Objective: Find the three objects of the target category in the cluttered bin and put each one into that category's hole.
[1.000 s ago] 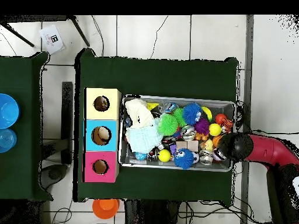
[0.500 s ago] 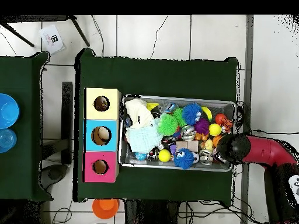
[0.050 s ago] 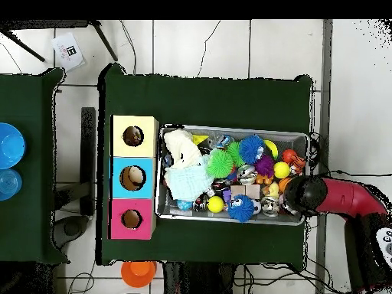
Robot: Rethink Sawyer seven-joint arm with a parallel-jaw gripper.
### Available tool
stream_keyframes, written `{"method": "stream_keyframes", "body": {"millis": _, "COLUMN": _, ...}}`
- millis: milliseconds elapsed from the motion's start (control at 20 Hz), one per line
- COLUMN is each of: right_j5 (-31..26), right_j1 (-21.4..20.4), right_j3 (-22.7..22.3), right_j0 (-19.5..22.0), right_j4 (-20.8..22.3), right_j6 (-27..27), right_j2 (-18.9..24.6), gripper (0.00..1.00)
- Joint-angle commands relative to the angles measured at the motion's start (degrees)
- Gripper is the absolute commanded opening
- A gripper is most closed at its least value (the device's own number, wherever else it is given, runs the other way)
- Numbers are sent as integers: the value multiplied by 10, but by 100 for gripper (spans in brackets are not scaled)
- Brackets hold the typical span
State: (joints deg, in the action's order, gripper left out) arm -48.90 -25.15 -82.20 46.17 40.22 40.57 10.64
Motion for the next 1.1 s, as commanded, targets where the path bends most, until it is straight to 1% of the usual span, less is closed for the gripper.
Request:
{"method": "stream_keyframes", "body": {"millis": 50, "right_j5": 4, "right_j1": 54, "right_j3": 10, "right_j0": 27, "right_j4": 3, "right_j6": -44, "right_j2": 41, "gripper": 100}}
{"method": "stream_keyframes", "body": {"millis": 100, "right_j5": 19, "right_j1": 57, "right_j3": 1, "right_j0": 43, "right_j4": -8, "right_j6": -56, "right_j2": 59, "gripper": 100}}
{"method": "stream_keyframes", "body": {"millis": 150, "right_j5": 25, "right_j1": 59, "right_j3": -3, "right_j0": 50, "right_j4": -13, "right_j6": -60, "right_j2": 68, "gripper": 100}}
{"method": "stream_keyframes", "body": {"millis": 200, "right_j5": 39, "right_j1": 59, "right_j3": -15, "right_j0": 69, "right_j4": -26, "right_j6": -73, "right_j2": 89, "gripper": 100}}
{"method": "stream_keyframes", "body": {"millis": 350, "right_j5": 34, "right_j1": 61, "right_j3": -12, "right_j0": 70, "right_j4": -22, "right_j6": -71, "right_j2": 90, "gripper": 100}}
{"method": "stream_keyframes", "body": {"millis": 400, "right_j5": 24, "right_j1": 64, "right_j3": -4, "right_j0": 63, "right_j4": -15, "right_j6": -66, "right_j2": 83, "gripper": 100}}
{"method": "stream_keyframes", "body": {"millis": 500, "right_j5": 15, "right_j1": 72, "right_j3": 2, "right_j0": 63, "right_j4": -14, "right_j6": -68, "right_j2": 85, "gripper": 100}}
{"method": "stream_keyframes", "body": {"millis": 650, "right_j5": 18, "right_j1": 89, "right_j3": 0, "right_j0": 81, "right_j4": -25, "right_j6": -86, "right_j2": 107, "gripper": 100}}
{"method": "stream_keyframes", "body": {"millis": 700, "right_j5": 27, "right_j1": 100, "right_j3": -3, "right_j0": 94, "right_j4": -32, "right_j6": -96, "right_j2": 120, "gripper": 100}}
{"method": "stream_keyframes", "body": {"millis": 800, "right_j5": 37, "right_j1": 110, "right_j3": -9, "right_j0": 111, "right_j4": -40, "right_j6": -108, "right_j2": 140, "gripper": 100}}
{"method": "stream_keyframes", "body": {"millis": 900, "right_j5": 39, "right_j1": 116, "right_j3": -16, "right_j0": 125, "right_j4": -46, "right_j6": -119, "right_j2": 156, "gripper": 100}}
{"method": "stream_keyframes", "body": {"millis": 1000, "right_j5": 39, "right_j1": 119, "right_j3": -17, "right_j0": 130, "right_j4": -42, "right_j6": -121, "right_j2": 163, "gripper": 100}}
{"method": "stream_keyframes", "body": {"millis": 1050, "right_j5": 39, "right_j1": 121, "right_j3": -18, "right_j0": 135, "right_j4": -36, "right_j6": -117, "right_j2": 171, "gripper": 0}}
{"method": "stream_keyframes", "body": {"millis": 1100, "right_j5": 43, "right_j1": 123, "right_j3": -22, "right_j0": 142, "right_j4": -38, "right_j6": -121, "right_j2": 177, "gripper": 0}}
